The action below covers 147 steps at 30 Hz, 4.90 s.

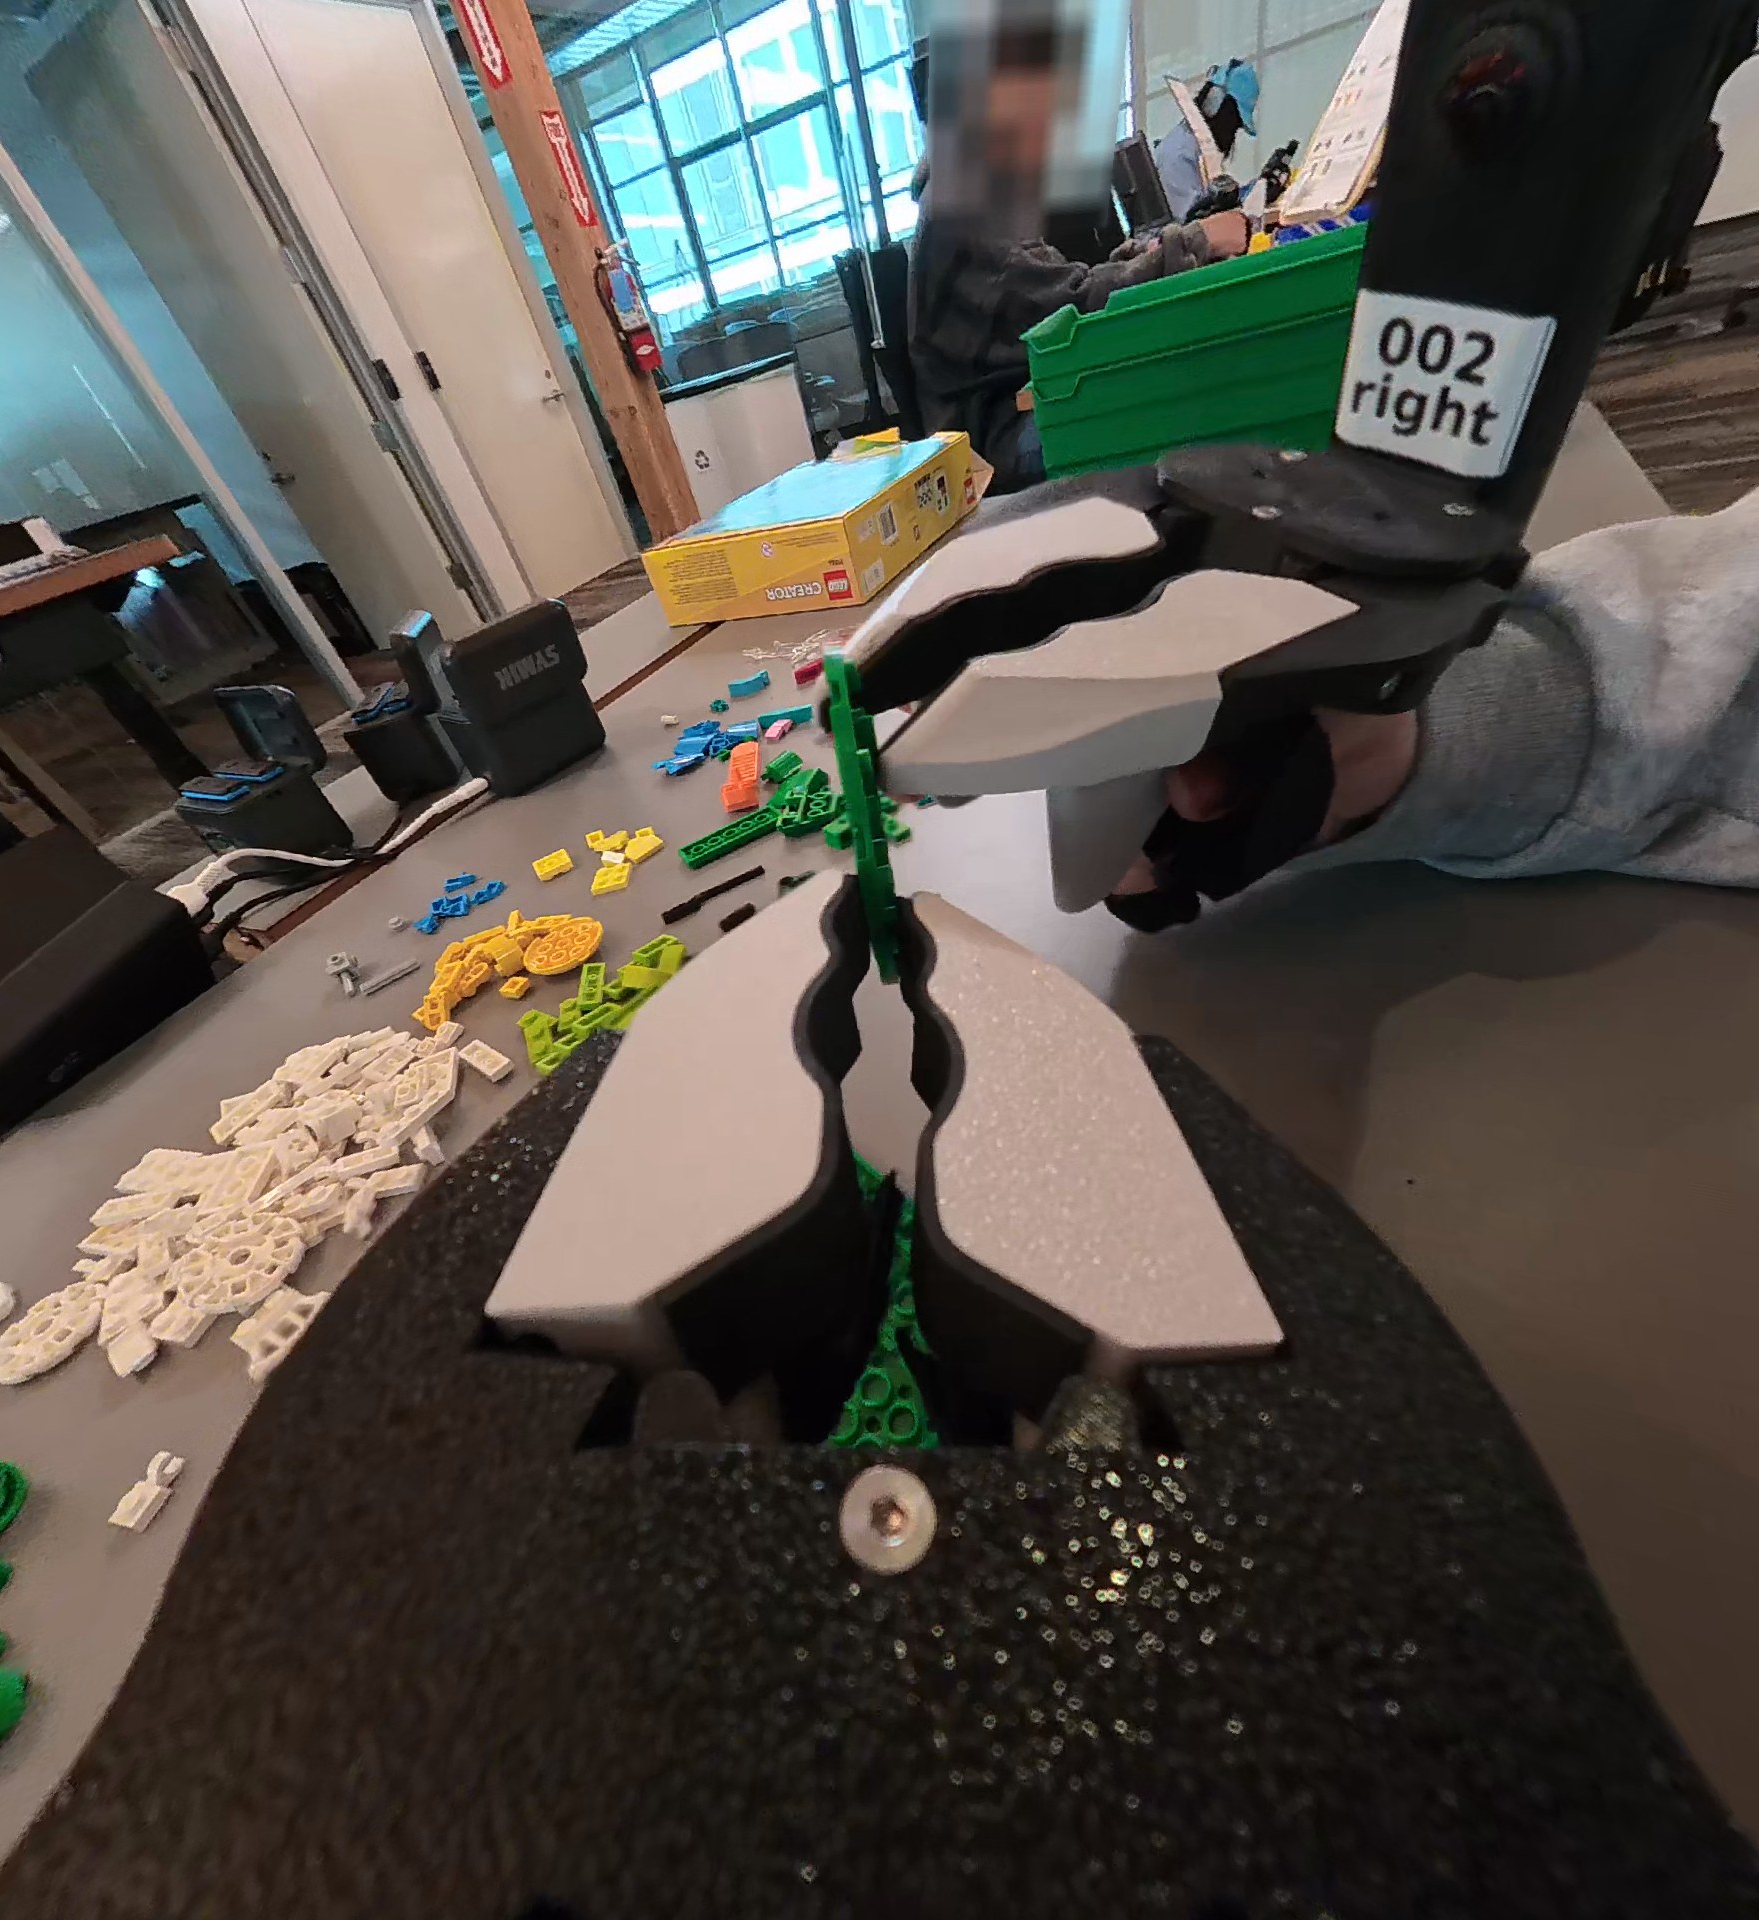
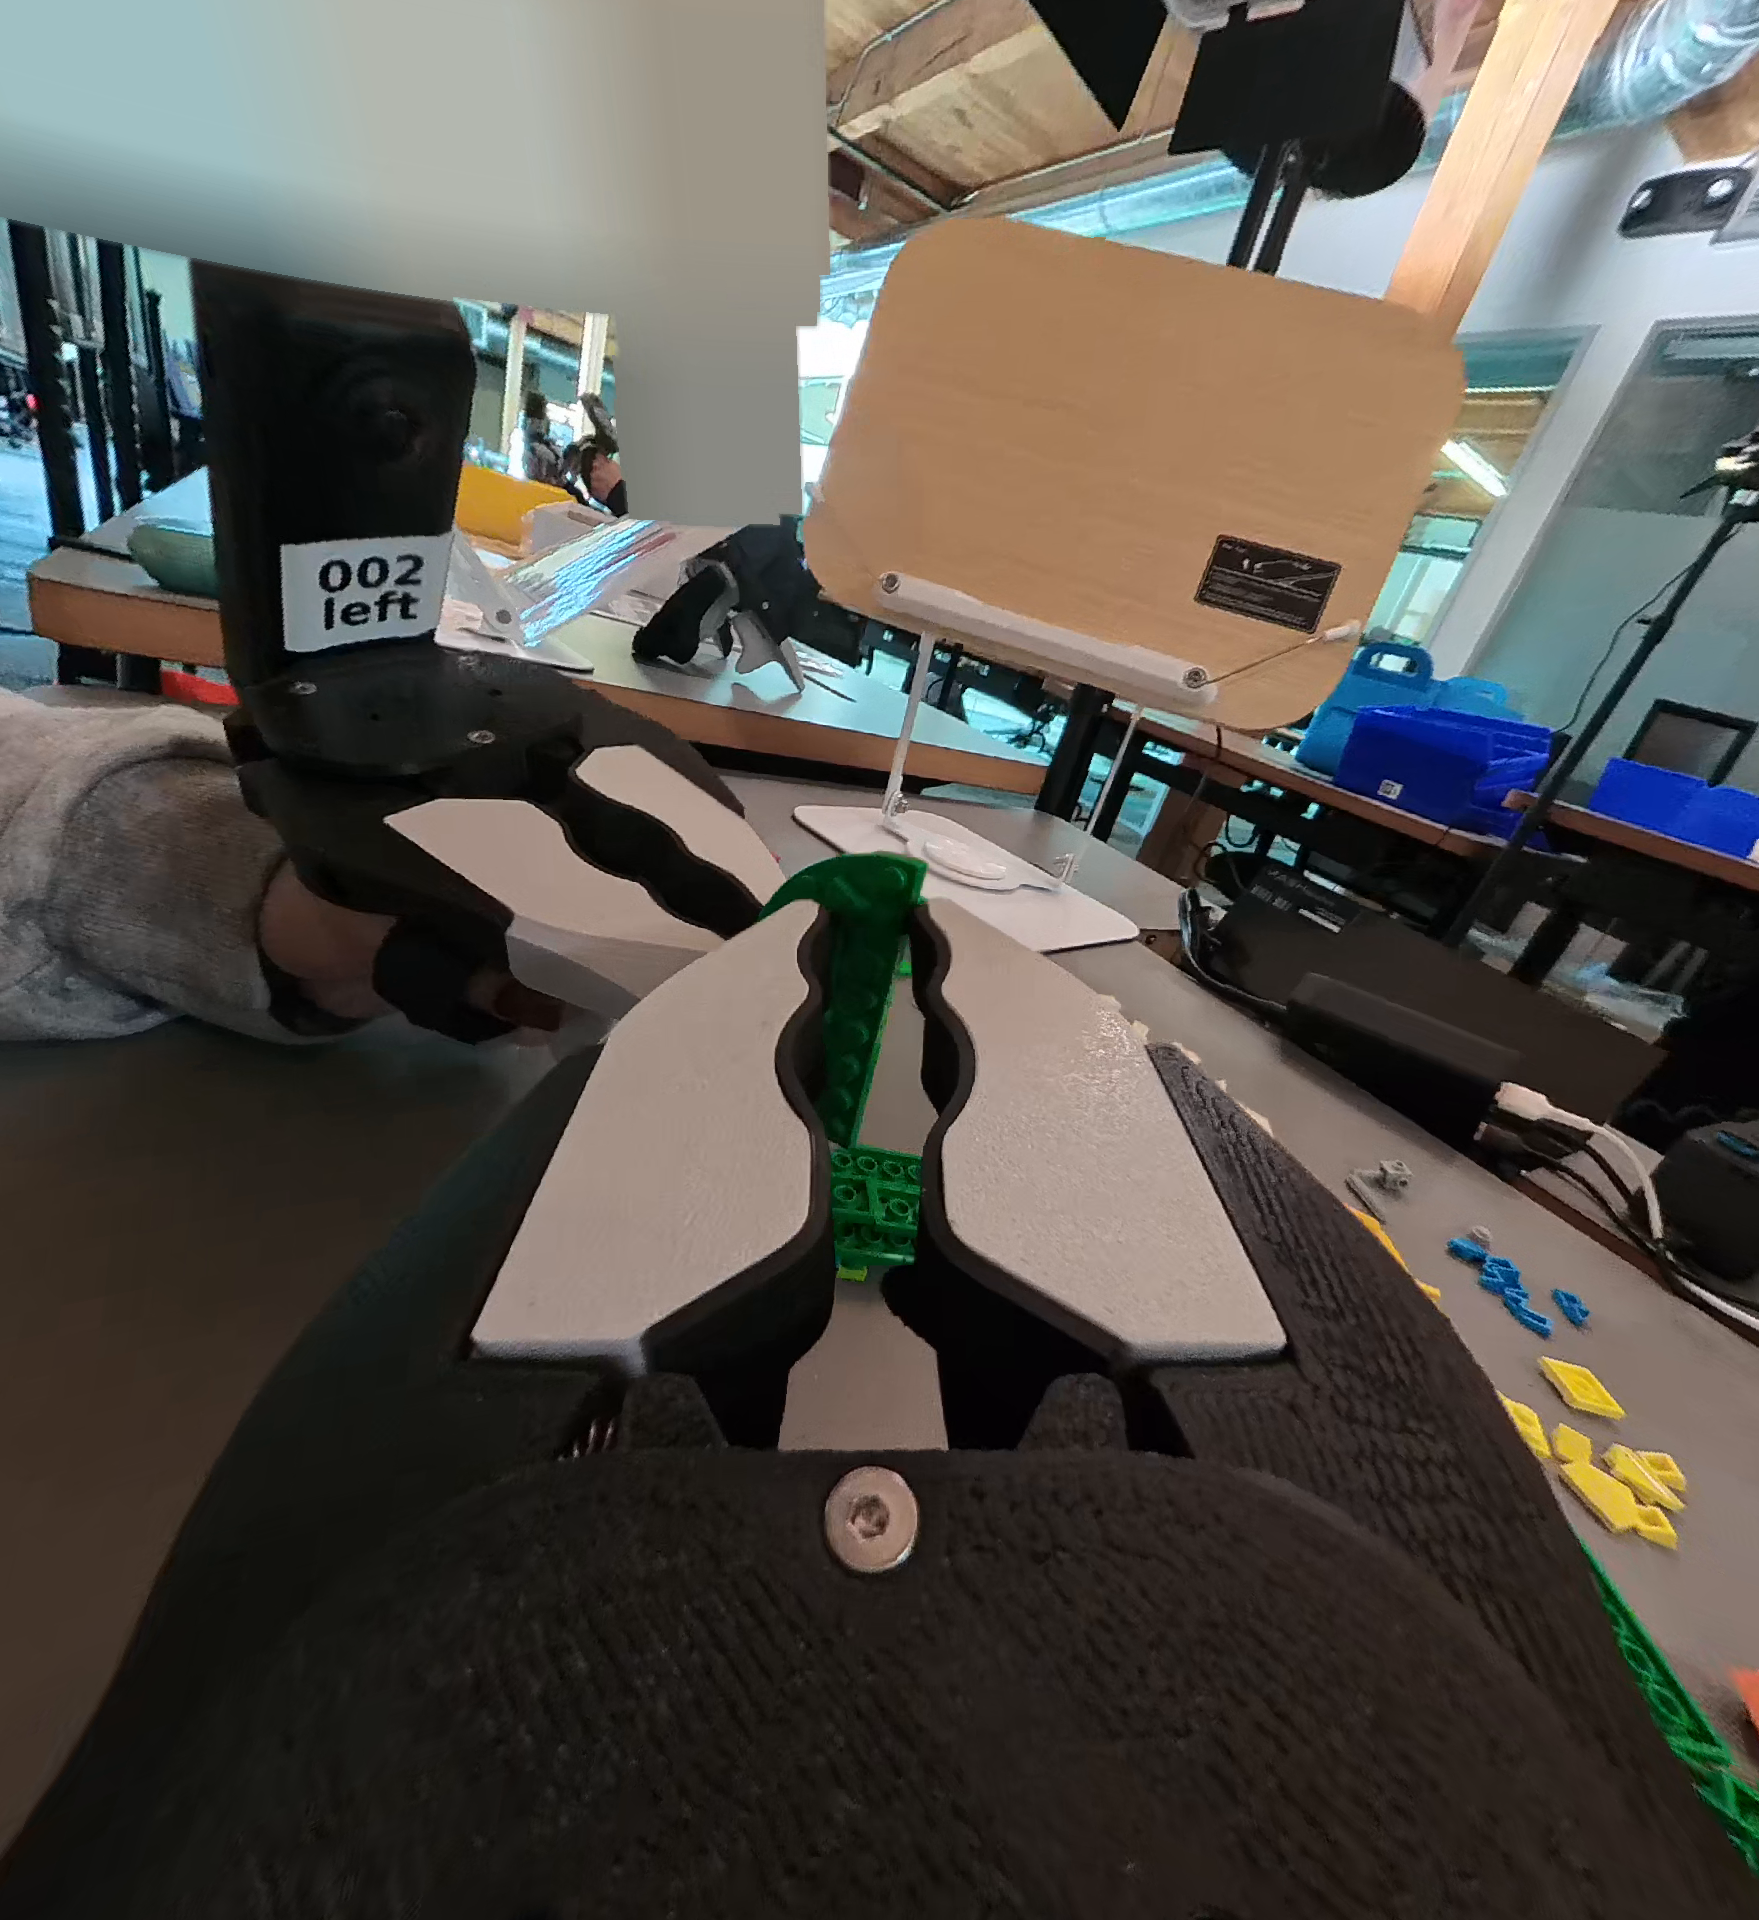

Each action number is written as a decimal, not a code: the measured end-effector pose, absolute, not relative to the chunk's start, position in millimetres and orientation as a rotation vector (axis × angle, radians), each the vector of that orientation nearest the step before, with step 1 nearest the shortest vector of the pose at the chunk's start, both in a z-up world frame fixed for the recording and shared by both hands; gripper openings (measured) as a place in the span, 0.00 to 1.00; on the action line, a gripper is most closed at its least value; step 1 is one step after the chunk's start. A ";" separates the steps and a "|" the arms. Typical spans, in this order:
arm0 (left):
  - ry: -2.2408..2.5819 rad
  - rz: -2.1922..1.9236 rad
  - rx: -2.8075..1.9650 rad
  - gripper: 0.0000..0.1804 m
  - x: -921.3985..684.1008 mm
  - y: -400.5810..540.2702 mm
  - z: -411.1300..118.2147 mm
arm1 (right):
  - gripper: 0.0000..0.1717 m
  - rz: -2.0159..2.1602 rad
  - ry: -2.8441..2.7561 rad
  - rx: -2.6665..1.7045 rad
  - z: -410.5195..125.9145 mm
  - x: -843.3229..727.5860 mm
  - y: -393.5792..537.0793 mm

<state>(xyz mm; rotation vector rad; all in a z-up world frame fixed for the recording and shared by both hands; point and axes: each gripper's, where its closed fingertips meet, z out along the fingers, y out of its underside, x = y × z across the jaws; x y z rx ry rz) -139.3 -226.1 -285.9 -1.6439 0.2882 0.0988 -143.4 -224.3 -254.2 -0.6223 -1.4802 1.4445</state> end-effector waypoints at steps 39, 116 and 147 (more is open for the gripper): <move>-0.074 0.282 -1.570 0.03 -210.4 -237.7 -272.1 | 0.13 1.208 -1.172 -0.688 -238.7 -189.3 -192.2; 0.171 0.401 -1.669 0.03 -193.7 -236.4 -283.1 | 0.07 1.450 -1.399 -0.754 -250.8 -191.7 -238.4; 0.082 0.480 -1.534 0.03 -207.2 -241.4 -269.1 | 0.01 1.345 -1.091 -0.864 -237.2 -179.7 -174.1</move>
